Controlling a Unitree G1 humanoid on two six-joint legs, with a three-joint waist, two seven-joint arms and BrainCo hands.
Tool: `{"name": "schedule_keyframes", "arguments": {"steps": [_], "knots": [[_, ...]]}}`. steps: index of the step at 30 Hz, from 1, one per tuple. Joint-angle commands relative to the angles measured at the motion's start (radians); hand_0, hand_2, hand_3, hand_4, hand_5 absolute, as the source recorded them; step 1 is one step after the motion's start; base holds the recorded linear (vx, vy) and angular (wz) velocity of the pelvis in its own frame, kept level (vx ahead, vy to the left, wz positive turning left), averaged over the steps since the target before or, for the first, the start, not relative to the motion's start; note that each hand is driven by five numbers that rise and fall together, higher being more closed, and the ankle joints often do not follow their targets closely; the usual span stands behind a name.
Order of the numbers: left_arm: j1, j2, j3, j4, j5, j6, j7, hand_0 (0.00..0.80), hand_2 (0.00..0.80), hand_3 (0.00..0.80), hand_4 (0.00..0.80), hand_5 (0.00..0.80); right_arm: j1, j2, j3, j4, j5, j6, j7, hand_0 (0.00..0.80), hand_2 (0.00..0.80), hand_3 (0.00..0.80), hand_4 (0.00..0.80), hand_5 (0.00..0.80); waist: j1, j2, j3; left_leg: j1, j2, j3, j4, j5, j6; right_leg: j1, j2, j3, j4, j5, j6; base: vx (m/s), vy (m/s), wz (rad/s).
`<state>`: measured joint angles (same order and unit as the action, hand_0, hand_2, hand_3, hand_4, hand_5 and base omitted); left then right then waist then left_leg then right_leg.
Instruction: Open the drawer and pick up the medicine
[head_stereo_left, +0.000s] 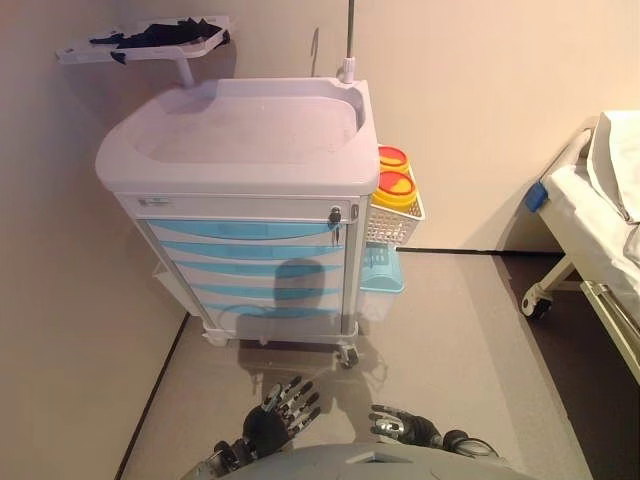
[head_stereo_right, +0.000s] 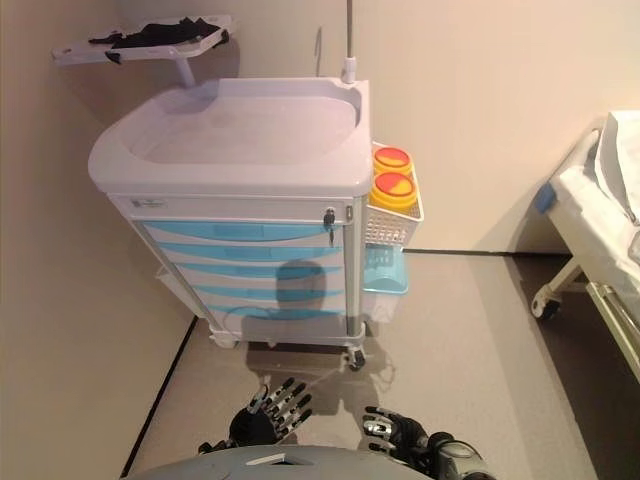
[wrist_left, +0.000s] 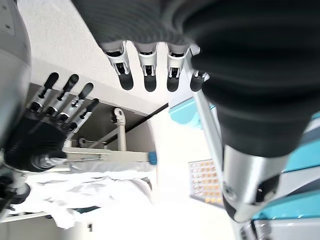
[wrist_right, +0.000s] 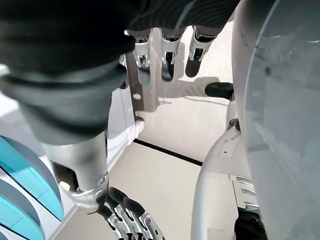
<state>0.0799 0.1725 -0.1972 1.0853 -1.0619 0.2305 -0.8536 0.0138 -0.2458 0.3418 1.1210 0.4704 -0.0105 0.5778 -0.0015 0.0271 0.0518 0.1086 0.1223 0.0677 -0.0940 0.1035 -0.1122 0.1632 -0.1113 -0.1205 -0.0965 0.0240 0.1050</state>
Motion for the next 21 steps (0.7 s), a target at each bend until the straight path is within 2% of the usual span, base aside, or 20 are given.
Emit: {"name": "schedule_keyframes", "arguments": {"steps": [1,4,5,9,13,17,21], "knots": [[-0.075,-0.054,0.040,0.045,-0.121,0.041,-0.030,0.000,0.000,0.000,0.000,0.000,-0.045,0.047,-0.014,0.034,0.036,-0.012,0.043,0.000,0.000,0.000,0.000,0.000,0.010,-0.042,0.097,0.024,-0.075,-0.003,0.036,-0.111,0.074,-0.046,-0.030,-0.042,0.079,-0.007,-0.014,0.044,0.040,0.03],[-0.077,-0.058,0.056,0.044,-0.153,-0.025,-0.029,0.000,0.000,0.000,0.000,0.000,-0.041,0.047,-0.019,0.032,0.056,-0.012,0.038,0.000,0.000,0.000,0.000,0.000,0.007,-0.043,0.114,0.012,-0.074,-0.002,0.050,-0.116,0.078,-0.060,-0.037,-0.037,0.097,-0.010,-0.015,0.046,0.043,0.02],[-0.083,-0.060,0.061,0.038,-0.172,-0.088,-0.049,0.000,0.000,0.000,0.000,0.000,-0.037,0.047,-0.021,0.026,0.067,-0.012,0.031,0.000,0.000,0.000,0.000,0.000,0.008,-0.044,0.130,-0.003,-0.075,-0.007,0.066,-0.119,0.081,-0.075,-0.043,-0.035,0.117,-0.015,-0.017,0.039,0.063,0.00],[-0.124,-0.060,0.057,-0.003,-0.212,-0.146,-0.040,0.000,0.000,0.000,0.000,0.000,-0.038,0.040,-0.009,-0.024,0.102,-0.026,0.018,0.000,0.000,0.000,0.000,0.000,0.002,-0.051,0.192,-0.094,-0.082,-0.022,0.153,-0.137,0.095,-0.180,-0.051,-0.019,0.227,-0.045,-0.026,-0.071,0.066,0.00],[-0.202,-0.056,0.055,-0.070,-0.295,-0.141,-0.071,0.000,0.000,0.000,0.000,0.000,-0.056,0.026,0.005,-0.118,0.163,-0.040,-0.011,0.000,0.000,0.000,0.000,0.000,-0.016,-0.069,0.304,-0.272,-0.105,-0.015,0.346,-0.177,0.116,-0.376,-0.047,0.021,0.408,-0.073,-0.042,-0.207,0.077,0.03],[-0.248,-0.052,0.066,-0.131,-0.405,-0.157,-0.042,0.000,0.000,0.000,0.000,0.000,-0.054,0.011,0.001,-0.206,0.198,-0.034,-0.044,0.000,0.000,0.000,0.000,0.000,-0.036,-0.083,0.339,-0.419,-0.112,0.004,0.479,-0.209,0.128,-0.525,-0.038,0.053,0.506,-0.081,-0.050,-0.092,0.101,-0.10],[-0.302,-0.044,0.098,-0.187,-0.551,-0.141,-0.016,0.000,0.000,0.000,0.000,0.000,-0.052,-0.012,0.002,-0.278,0.204,-0.013,-0.068,0.000,0.000,0.000,0.000,0.000,-0.054,-0.090,0.363,-0.540,-0.107,0.013,0.576,-0.237,0.135,-0.646,-0.019,0.078,0.577,-0.086,-0.053,-0.035,0.116,-0.15]]}}
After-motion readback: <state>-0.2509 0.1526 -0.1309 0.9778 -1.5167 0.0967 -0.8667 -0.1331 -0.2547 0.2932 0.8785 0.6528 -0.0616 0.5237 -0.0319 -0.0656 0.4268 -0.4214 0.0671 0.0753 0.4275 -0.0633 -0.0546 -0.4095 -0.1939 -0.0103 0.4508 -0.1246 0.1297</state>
